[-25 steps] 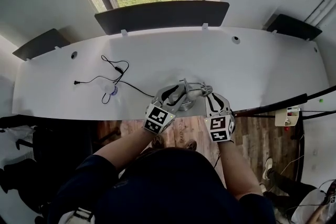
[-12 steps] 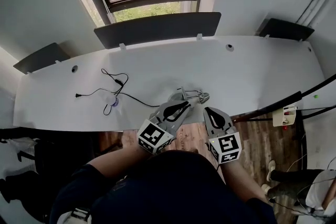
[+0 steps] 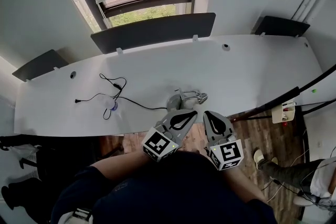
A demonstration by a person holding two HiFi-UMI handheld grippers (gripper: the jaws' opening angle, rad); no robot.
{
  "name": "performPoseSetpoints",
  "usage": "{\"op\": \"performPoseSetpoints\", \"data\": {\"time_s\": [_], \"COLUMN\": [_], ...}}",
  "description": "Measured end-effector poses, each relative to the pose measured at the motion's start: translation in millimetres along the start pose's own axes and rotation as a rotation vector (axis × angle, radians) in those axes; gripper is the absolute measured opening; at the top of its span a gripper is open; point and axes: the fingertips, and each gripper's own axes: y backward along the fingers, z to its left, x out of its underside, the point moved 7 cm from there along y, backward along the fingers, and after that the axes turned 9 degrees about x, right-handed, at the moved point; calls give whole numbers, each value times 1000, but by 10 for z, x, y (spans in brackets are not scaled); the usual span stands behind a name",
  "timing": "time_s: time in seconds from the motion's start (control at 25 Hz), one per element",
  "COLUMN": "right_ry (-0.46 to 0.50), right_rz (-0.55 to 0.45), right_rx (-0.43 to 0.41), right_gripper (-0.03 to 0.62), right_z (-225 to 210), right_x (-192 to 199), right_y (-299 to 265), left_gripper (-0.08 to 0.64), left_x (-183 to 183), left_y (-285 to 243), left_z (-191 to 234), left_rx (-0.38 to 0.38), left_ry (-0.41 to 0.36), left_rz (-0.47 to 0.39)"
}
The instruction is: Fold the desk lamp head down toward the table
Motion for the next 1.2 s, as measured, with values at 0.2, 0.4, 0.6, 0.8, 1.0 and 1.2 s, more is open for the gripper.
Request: {"op": "performPoseSetpoints", "data": {"time_s": [0.2,0.4,0.6,0.8,1.0,1.2], "right_ry": [-17,-19,-16,-21,-18,-16], "right_rz": [-8,-6,-6,-10,-15,-9], "right_rx": [12,6,-9,-21,-26,-32], "right_gripper": [9,9,9,9,9,9], "right_z": [-25,-19,5,19,17,37], "right_x": [25,45,56,57,53,73], "right_y": [44,71,77,94,96,110], "left_gripper": [6,5,5,6,5,5], "left_x": [18,27,33,39,35,37], "left_y": [8,25,45,53,58,82], "left_z": [-29,-55,-86,-115,-131,-144], "left_rx": [-2,-9,-15,-21,-26,-31], "left_ry": [-4,-11,0,-4,3,-5], "left_rz": [3,7,2,0,-3,2]}}
